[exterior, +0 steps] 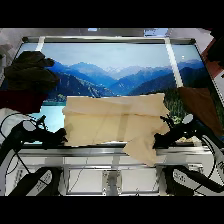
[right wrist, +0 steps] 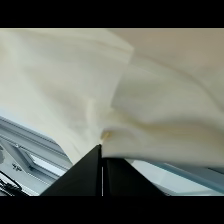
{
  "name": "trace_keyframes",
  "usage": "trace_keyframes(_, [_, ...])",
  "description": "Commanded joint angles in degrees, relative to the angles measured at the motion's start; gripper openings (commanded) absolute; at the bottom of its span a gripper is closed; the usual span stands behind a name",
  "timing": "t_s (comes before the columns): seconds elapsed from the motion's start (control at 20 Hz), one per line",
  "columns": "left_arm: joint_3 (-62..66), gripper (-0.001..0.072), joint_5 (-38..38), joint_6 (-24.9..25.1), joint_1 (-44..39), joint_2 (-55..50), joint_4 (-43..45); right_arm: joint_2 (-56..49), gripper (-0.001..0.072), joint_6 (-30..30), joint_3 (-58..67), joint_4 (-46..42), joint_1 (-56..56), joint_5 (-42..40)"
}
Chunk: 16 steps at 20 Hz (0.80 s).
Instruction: Fold the shirts.
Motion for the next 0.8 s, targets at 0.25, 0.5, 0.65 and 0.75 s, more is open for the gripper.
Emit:
trace_keyframes(0.25, [6.10, 0.0012, -5.38, 6.97, 0.09, 0.00, -0.79, 6.25, 0.0032, 0.33, 3.65, -1.44, 0.00, 7.65])
trace_keyframes(0.5, [19.06, 0.0012, -11.56, 10.51, 0.09, 0.02, -0.96, 13.51, 0.0032, 3.10, 11.58, -5.20, 0.00, 13.42])
trace_keyframes(0.65, [25.75, 0.0013, -9.62, 10.40, 0.09, 0.02, -2.93, 14.21, 0.0032, 4.72, 16.13, -5.51, 0.00, 13.55])
trace_keyframes(0.75, [28.92, 0.0012, -8.22, 10.40, 0.09, 0.02, -3.37, 14.21, 0.0032, 4.87, 19.23, -5.55, 0.00, 11.65])
